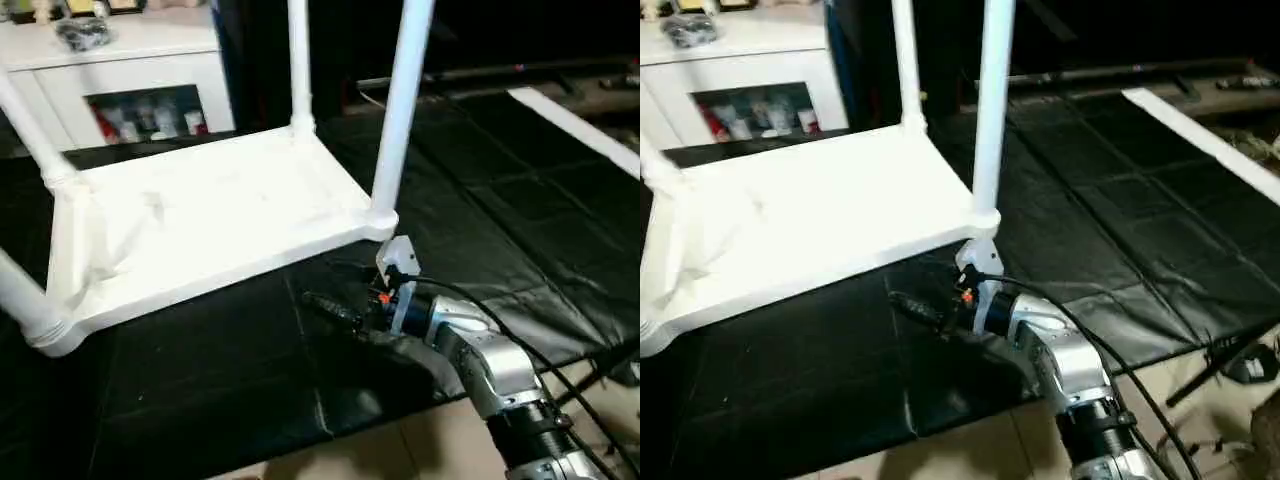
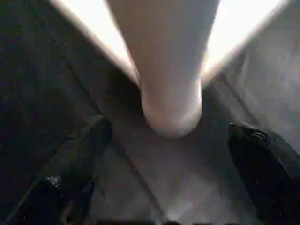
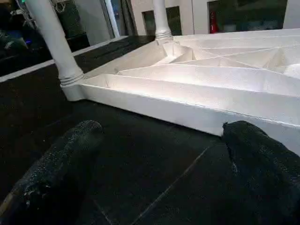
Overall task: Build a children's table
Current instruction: Rotate table base
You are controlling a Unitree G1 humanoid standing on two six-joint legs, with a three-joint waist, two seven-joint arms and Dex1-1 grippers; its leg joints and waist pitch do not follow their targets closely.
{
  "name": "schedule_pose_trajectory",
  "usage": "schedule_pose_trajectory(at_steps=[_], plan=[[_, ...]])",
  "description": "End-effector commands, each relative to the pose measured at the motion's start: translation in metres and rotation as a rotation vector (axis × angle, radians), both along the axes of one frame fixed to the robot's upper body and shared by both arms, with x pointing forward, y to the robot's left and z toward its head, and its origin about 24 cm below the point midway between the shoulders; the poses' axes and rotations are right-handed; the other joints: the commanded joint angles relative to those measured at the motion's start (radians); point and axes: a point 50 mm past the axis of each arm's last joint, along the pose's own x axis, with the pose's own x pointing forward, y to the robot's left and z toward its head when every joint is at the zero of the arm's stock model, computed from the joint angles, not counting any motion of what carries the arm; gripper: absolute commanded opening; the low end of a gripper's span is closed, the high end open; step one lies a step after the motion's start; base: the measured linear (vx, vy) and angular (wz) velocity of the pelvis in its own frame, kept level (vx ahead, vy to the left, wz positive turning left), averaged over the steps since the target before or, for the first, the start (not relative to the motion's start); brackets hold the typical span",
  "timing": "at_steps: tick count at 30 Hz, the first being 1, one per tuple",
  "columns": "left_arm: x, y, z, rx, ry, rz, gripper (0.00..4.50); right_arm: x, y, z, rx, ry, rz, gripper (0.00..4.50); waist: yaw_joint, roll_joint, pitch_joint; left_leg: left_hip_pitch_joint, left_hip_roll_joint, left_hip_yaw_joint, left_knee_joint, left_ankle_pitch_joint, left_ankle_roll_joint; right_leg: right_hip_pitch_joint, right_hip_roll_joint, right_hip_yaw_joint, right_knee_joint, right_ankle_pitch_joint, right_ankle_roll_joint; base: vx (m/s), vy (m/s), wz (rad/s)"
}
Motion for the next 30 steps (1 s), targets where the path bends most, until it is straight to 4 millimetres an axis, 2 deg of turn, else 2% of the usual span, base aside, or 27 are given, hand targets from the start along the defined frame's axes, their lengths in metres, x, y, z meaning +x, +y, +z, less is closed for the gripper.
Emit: schedule_pose_trajectory(at_steps=[1,2,4,8,10,12,13,14,15,16,18,19,20,21,22,23,24,25,27,28,30], plan=[[0.004,0.000,0.003,-0.032,-0.061,-0.008,4.50,0.000,-0.002,0.000,-0.009,-0.004,-0.012,4.50,-0.001,0.035,-0.054,0.012,0.019,-0.013,-0.092,-0.377,-0.027,0.038,-0.059,0.052,-0.064,-0.288,-0.197,0.000,0.000,0.00],[0.006,-0.002,0.003,-0.057,-0.080,-0.027,4.50,-0.001,-0.002,-0.001,-0.009,-0.003,-0.015,4.50,-0.002,0.039,-0.054,0.013,0.018,-0.012,-0.091,-0.376,-0.026,0.038,-0.061,0.052,-0.064,-0.292,-0.196,0.000,0.000,0.00],[0.009,-0.003,0.002,-0.080,-0.101,-0.040,4.50,-0.001,-0.002,-0.001,-0.007,-0.002,-0.018,4.50,-0.003,0.035,-0.055,0.013,0.017,-0.009,-0.087,-0.366,-0.022,0.036,-0.062,0.053,-0.068,-0.301,-0.196,0.000,0.000,0.00],[0.021,-0.005,-0.003,-0.136,-0.194,-0.063,4.50,-0.002,-0.002,-0.001,-0.008,-0.003,-0.022,4.50,0.003,0.036,-0.056,0.013,0.019,-0.010,-0.087,-0.360,-0.021,0.037,-0.062,0.052,-0.067,-0.312,-0.195,0.000,0.000,0.00],[0.031,-0.016,-0.008,-0.240,-0.298,-0.115,4.50,-0.002,-0.003,-0.003,-0.015,-0.004,-0.031,4.50,0.011,0.036,-0.056,0.019,0.020,-0.008,-0.084,-0.367,-0.029,0.034,-0.063,0.052,-0.070,-0.317,-0.200,0.000,0.000,0.00],[0.033,-0.019,-0.010,-0.258,-0.313,-0.129,4.50,-0.001,-0.003,-0.004,-0.018,-0.005,-0.034,4.50,0.015,0.038,-0.057,0.015,0.022,-0.010,-0.086,-0.373,-0.033,0.036,-0.064,0.052,-0.068,-0.318,-0.198,0.000,0.000,0.00],[0.037,-0.024,-0.013,-0.293,-0.336,-0.142,4.50,0.000,-0.004,-0.004,-0.025,-0.006,-0.044,4.50,0.017,0.035,-0.057,0.015,0.022,-0.010,-0.087,-0.382,-0.034,0.036,-0.063,0.051,-0.067,-0.323,-0.192,0.000,0.000,0.00],[0.041,-0.030,-0.017,-0.335,-0.348,-0.159,4.50,0.002,-0.004,-0.005,-0.041,-0.007,-0.059,4.50,0.020,0.031,-0.057,0.021,0.022,-0.009,-0.086,-0.383,-0.036,0.032,-0.063,0.052,-0.069,-0.334,-0.190,0.000,0.000,0.00],[0.043,-0.034,-0.019,-0.368,-0.355,-0.171,4.50,0.004,-0.005,-0.006,-0.053,-0.008,-0.071,4.50,0.022,0.033,-0.058,0.023,0.021,-0.007,-0.084,-0.383,-0.040,0.030,-0.063,0.053,-0.069,-0.334,-0.194,0.000,0.000,0.00],[0.045,-0.038,-0.022,-0.391,-0.356,-0.180,4.50,0.005,-0.005,-0.007,-0.063,-0.008,-0.083,4.50,0.023,0.034,-0.056,0.023,0.022,-0.007,-0.085,-0.391,-0.045,0.029,-0.065,0.054,-0.070,-0.345,-0.198,0.000,0.000,0.00],[0.047,-0.045,-0.026,-0.455,-0.346,-0.210,4.50,0.010,-0.007,-0.009,-0.097,-0.003,-0.132,4.50,0.026,0.026,-0.059,0.017,0.023,-0.009,-0.087,-0.376,-0.046,0.036,-0.066,0.054,-0.067,-0.340,-0.190,0.000,0.000,0.00],[0.048,-0.048,-0.027,-0.480,-0.345,-0.222,4.50,0.013,-0.008,-0.010,-0.112,0.000,-0.154,4.50,0.026,0.029,-0.058,0.014,0.022,-0.010,-0.088,-0.376,-0.048,0.037,-0.064,0.053,-0.066,-0.342,-0.187,0.000,0.000,0.00],[0.048,-0.051,-0.030,-0.506,-0.336,-0.236,4.50,0.015,-0.009,-0.011,-0.123,0.003,-0.179,4.50,0.027,0.028,-0.058,0.016,0.021,-0.009,-0.087,-0.377,-0.048,0.035,-0.065,0.053,-0.066,-0.345,-0.183,0.000,0.000,0.00],[0.045,-0.063,-0.036,-0.579,-0.295,-0.288,4.50,0.020,-0.011,-0.012,-0.134,0.010,-0.226,4.50,0.025,0.022,-0.058,0.014,0.021,-0.009,-0.088,-0.372,-0.047,0.037,-0.066,0.054,-0.066,-0.347,-0.183,0.000,0.000,0.00],[0.045,-0.063,-0.036,-0.579,-0.295,-0.288,4.50,0.020,-0.011,-0.012,-0.134,0.010,-0.226,4.50,0.025,0.025,-0.059,0.017,0.023,-0.009,-0.088,-0.379,-0.052,0.034,-0.067,0.055,-0.068,-0.363,-0.184,0.000,0.000,0.00],[0.042,-0.072,-0.040,-0.628,-0.263,-0.336,4.50,0.022,-0.011,-0.012,-0.127,0.015,-0.230,4.50,0.025,0.022,-0.058,0.018,0.023,-0.007,-0.087,-0.379,-0.050,0.032,-0.065,0.055,-0.069,-0.361,-0.184,0.000,0.000,0.00],[0.037,-0.083,-0.044,-0.685,-0.221,-0.386,4.50,0.021,-0.011,-0.012,-0.121,0.020,-0.209,4.50,0.026,0.024,-0.060,0.016,0.024,-0.009,-0.086,-0.379,-0.052,0.033,-0.067,0.055,-0.063,-0.350,-0.190,0.000,0.000,0.00],[0.032,-0.091,-0.046,-0.728,-0.190,-0.422,4.50,0.020,-0.010,-0.012,-0.115,0.024,-0.185,4.50,0.023,0.020,-0.060,0.007,0.027,-0.010,-0.089,-0.368,-0.048,0.043,-0.068,0.055,-0.060,-0.337,-0.190,0.000,0.000,0.00],[0.026,-0.106,-0.051,-0.769,-0.139,-0.482,4.50,0.018,-0.009,-0.012,-0.121,0.027,-0.153,4.50,0.022,0.018,-0.060,0.008,0.027,-0.006,-0.088,-0.362,-0.039,0.038,-0.062,0.055,-0.057,-0.306,-0.202,0.000,0.000,0.00],[0.024,-0.113,-0.052,-0.790,-0.125,-0.507,4.50,0.017,-0.010,-0.013,-0.130,0.031,-0.150,4.50,0.022,0.015,-0.064,0.003,0.023,-0.004,-0.085,-0.316,-0.027,0.042,-0.060,0.055,-0.052,-0.267,-0.207,0.000,0.000,0.00],[0.022,-0.126,-0.053,-0.830,-0.103,-0.552,4.50,0.019,-0.013,-0.016,-0.159,0.035,-0.170,4.50,0.020,0.014,-0.063,0.001,0.022,-0.002,-0.084,-0.300,-0.024,0.043,-0.059,0.055,-0.053,-0.258,-0.207,0.000,0.000,0.00]])
